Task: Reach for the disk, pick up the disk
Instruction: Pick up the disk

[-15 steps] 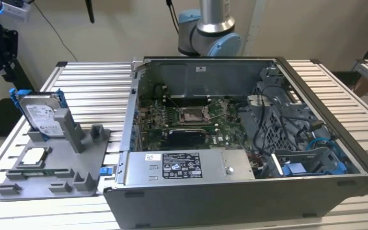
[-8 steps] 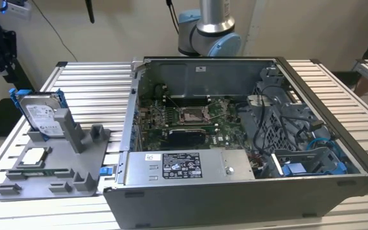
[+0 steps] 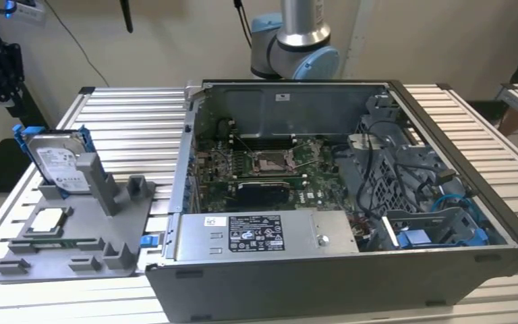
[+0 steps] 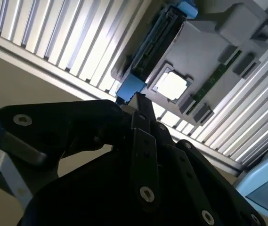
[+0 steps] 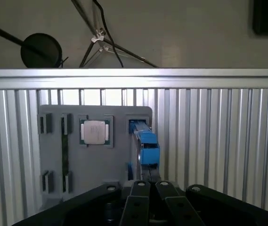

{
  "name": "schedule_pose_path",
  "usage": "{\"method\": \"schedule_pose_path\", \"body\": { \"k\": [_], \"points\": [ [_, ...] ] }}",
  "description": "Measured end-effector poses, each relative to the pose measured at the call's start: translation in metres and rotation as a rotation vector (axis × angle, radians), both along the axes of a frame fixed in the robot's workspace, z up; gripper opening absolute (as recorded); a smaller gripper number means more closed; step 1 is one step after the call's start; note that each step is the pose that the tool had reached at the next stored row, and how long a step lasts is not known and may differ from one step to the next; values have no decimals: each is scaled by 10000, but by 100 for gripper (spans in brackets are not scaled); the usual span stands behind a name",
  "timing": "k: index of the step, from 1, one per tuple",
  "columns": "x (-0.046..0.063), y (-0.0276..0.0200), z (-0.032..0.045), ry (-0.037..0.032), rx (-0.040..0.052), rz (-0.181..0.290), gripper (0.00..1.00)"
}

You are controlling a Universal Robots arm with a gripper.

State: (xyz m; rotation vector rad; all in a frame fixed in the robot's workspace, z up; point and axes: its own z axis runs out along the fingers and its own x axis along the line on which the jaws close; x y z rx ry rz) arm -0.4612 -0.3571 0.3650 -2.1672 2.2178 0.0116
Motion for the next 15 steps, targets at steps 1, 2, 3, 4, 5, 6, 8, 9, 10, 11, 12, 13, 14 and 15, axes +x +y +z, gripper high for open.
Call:
{"method": "schedule_pose_path", "body": {
  "k": [1, 2, 3, 4, 5, 6, 8, 9, 10, 11, 12, 13, 14, 15],
  "points": [
    [0, 0, 0, 1, 0, 3, 100],
    [1, 0, 0, 1, 0, 8, 100],
    [1, -1, 0, 0, 0, 12, 100],
    [2, 0, 1, 1, 0, 15, 100],
    [2, -1, 0, 1, 0, 18, 100],
    [2, -1, 0, 0, 0, 18, 100],
    [2, -1, 0, 1, 0, 18, 100],
    [2, 0, 0, 1, 0, 18, 100],
    [3, 0, 0, 1, 0, 18, 100],
    [5, 0, -3, -1, 1, 18, 100],
    [9, 0, -5, 3, 0, 18, 100],
    [15, -1, -16, 20, 0, 19, 100],
    [25, -1, -32, 34, -1, 19, 100],
    [36, 0, -49, 39, 0, 18, 100]
  ]
}}
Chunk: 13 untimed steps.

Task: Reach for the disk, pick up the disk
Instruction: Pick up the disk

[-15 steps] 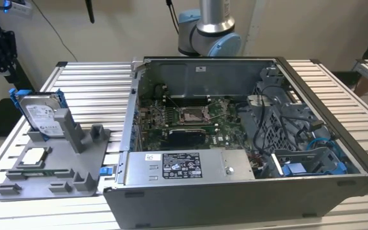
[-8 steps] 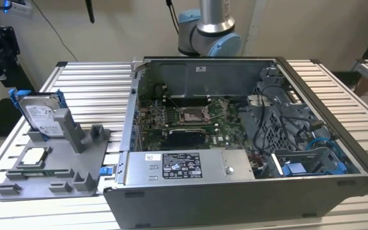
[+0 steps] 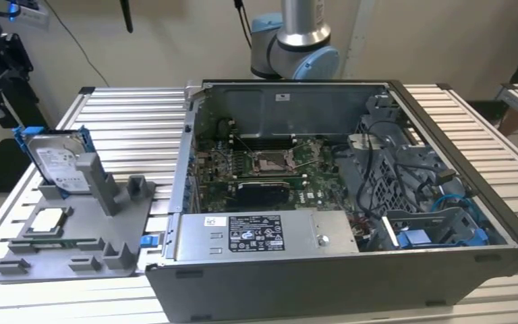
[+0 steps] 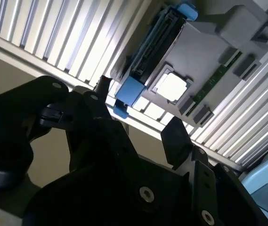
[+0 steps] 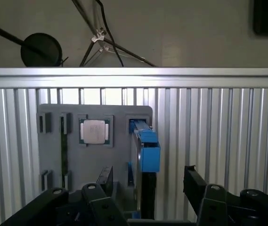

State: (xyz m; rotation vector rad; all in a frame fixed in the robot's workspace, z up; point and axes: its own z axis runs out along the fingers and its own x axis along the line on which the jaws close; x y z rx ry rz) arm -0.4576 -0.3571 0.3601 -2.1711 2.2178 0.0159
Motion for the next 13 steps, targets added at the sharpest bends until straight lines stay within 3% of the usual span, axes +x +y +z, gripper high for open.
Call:
{"method": "schedule_pose_path", "body": {
  "k": [13],
  "points": [
    [102, 0, -226, 70, 0, 16, 100]
  ]
}}
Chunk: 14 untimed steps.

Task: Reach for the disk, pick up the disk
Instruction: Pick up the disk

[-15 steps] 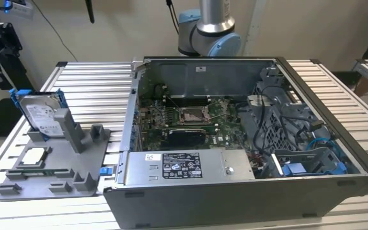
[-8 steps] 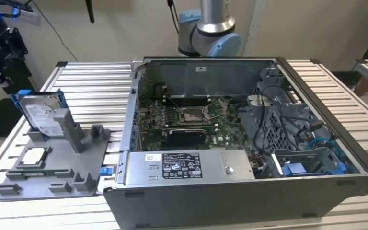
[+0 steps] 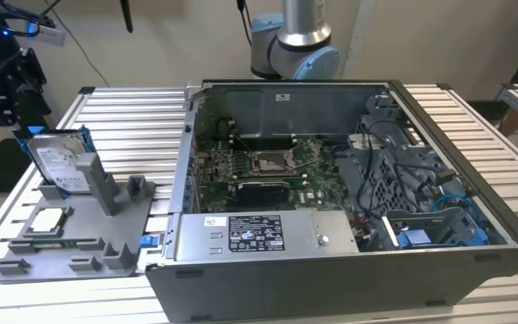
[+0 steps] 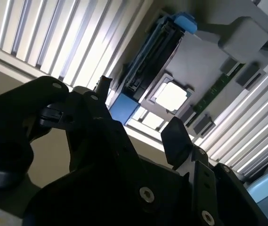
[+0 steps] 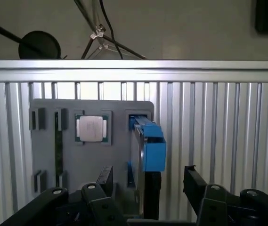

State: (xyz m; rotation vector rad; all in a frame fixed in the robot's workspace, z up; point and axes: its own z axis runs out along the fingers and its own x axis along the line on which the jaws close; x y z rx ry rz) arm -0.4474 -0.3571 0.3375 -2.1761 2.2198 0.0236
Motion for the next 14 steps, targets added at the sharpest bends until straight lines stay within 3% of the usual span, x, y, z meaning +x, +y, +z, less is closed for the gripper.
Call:
{"method": "schedule_pose_path", "body": {
  "k": [6, 14],
  "points": [
    [0, 0, -79, 138, 0, 1, 100],
    [-11, 9, -224, 143, -1, 34, 100]
  ]
}}
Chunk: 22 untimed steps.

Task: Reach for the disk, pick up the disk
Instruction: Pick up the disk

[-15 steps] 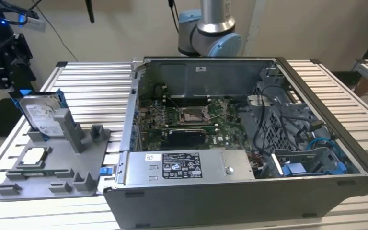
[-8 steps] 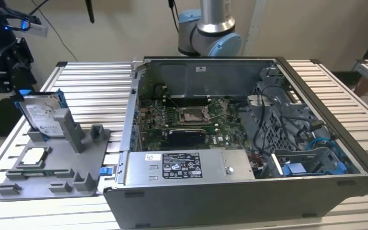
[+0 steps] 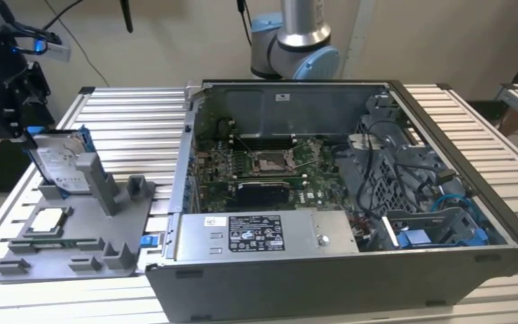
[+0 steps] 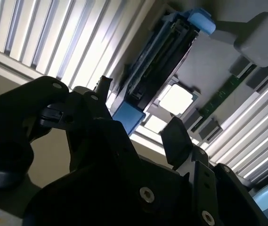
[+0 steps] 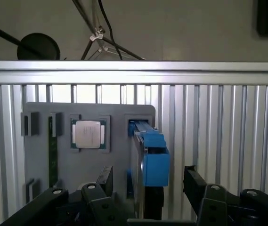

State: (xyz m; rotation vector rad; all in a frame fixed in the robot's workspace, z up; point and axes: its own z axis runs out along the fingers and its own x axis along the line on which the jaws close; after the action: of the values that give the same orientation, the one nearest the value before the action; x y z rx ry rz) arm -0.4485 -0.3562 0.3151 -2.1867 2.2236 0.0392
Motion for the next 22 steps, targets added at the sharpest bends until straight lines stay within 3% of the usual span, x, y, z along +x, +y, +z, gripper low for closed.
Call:
{"method": "schedule_pose_path", "body": {
  "k": [10, 22],
  "points": [
    [-16, 27, -182, -3, 0, 163, 100],
    [-17, 101, -402, -61, 57, 386, 100]
  ]
}}
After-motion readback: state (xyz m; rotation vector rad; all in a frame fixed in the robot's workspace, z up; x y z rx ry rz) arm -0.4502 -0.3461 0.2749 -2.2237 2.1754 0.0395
